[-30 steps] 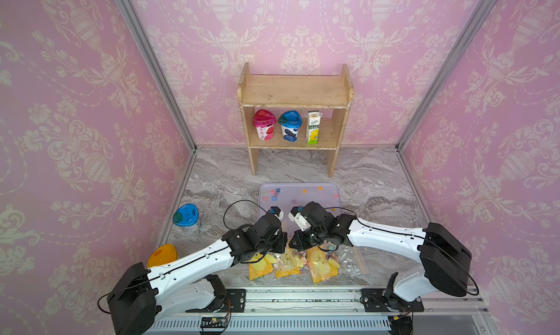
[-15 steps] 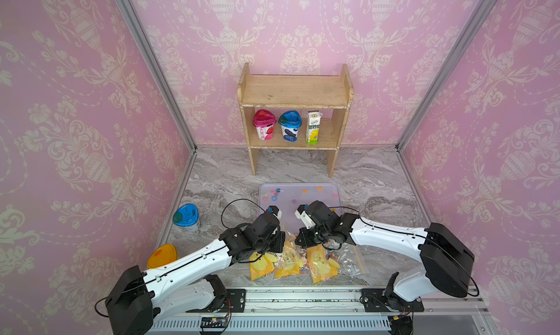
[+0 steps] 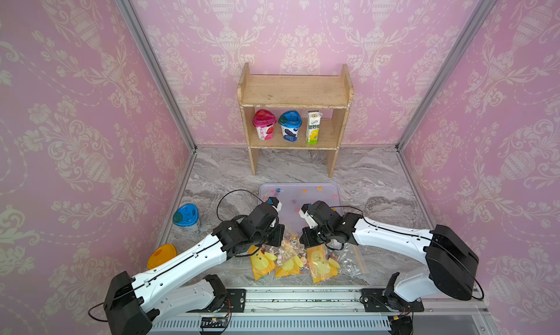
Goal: Pour candies out of the ziploc bag
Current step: Open the ziploc bag at the center of the board, then pick up the ziploc bag from the center of the board.
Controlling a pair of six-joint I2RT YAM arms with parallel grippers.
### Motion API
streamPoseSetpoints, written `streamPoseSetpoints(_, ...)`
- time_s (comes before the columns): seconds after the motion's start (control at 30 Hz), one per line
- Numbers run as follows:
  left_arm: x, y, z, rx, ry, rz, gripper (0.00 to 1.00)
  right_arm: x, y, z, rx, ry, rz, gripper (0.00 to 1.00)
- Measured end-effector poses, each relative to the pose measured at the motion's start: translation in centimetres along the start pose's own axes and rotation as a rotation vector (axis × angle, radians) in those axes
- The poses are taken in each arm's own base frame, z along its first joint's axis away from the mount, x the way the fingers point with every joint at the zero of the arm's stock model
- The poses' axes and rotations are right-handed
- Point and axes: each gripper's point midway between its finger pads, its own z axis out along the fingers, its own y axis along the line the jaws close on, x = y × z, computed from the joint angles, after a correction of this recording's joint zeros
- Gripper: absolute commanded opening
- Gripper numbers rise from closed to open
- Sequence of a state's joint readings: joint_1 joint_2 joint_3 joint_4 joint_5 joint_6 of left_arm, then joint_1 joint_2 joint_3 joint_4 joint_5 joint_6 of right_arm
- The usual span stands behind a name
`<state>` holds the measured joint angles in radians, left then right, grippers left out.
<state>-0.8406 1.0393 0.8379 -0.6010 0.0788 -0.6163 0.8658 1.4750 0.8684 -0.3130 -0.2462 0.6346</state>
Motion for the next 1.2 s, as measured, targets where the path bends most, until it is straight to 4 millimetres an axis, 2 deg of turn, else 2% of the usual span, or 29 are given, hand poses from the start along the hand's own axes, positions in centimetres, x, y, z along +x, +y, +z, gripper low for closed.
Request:
streamPoseSetpoints(0.13, -0.4, 0.1, -0.9, -0.02, 0.01, 0.027, 0.0, 0.1, -0.3, -0.1, 0.016, 0.002, -0.004, 0.0)
streamPoseSetpoints(0.27, -0.2, 0.2, -1.0, -0.028, 0.022, 0.045, 0.0, 0.1, -0.4, -0.1, 0.022, 0.002, -0.004, 0.0)
streamPoseSetpoints(0.33, -0.2, 0.2, -0.8, -0.03, 0.027, 0.047, 0.01, 0.1, -0.4, -0.1, 0.023, -0.001, -0.006, 0.05)
streamPoseSetpoints(0.4, -0.2, 0.1, -0.7, -0.029, 0.026, 0.047, 0.07, 0.0, -0.4, -0.3, 0.023, -0.001, -0.01, 0.1)
streamPoseSetpoints(0.47, -0.3, 0.1, -0.7, -0.026, 0.022, 0.052, 0.19, -0.2, -0.3, -0.6, 0.029, -0.007, -0.022, 0.15)
streamPoseSetpoints(0.53, -0.5, -0.1, -0.8, -0.018, 0.014, 0.05, 0.24, -0.6, -0.1, -1.1, 0.03, -0.017, -0.036, 0.21)
streamPoseSetpoints(0.63, -0.9, -0.4, -1.1, -0.003, -0.009, 0.05, 0.38, -1.2, 0.4, -1.6, 0.024, -0.033, -0.056, 0.28)
streamPoseSetpoints(0.77, -1.2, -0.2, -2.0, 0.016, -0.057, 0.039, 0.44, -1.9, 0.8, -2.2, 0.02, -0.042, -0.069, 0.34)
streamPoseSetpoints(0.9, -1.0, 0.9, -2.7, 0.012, -0.094, 0.011, 0.5, -2.6, 1.3, -2.9, 0.008, -0.055, -0.084, 0.41)
streamPoseSetpoints(1.03, -0.7, 2.8, -3.1, -0.013, -0.142, -0.053, 0.58, -2.8, 1.8, -3.8, -0.017, -0.066, -0.099, 0.51)
streamPoseSetpoints(1.2, 1.6, 6.3, -2.0, -0.066, -0.138, -0.177, 0.67, -2.7, 3.6, -4.5, -0.109, -0.043, -0.127, 0.53)
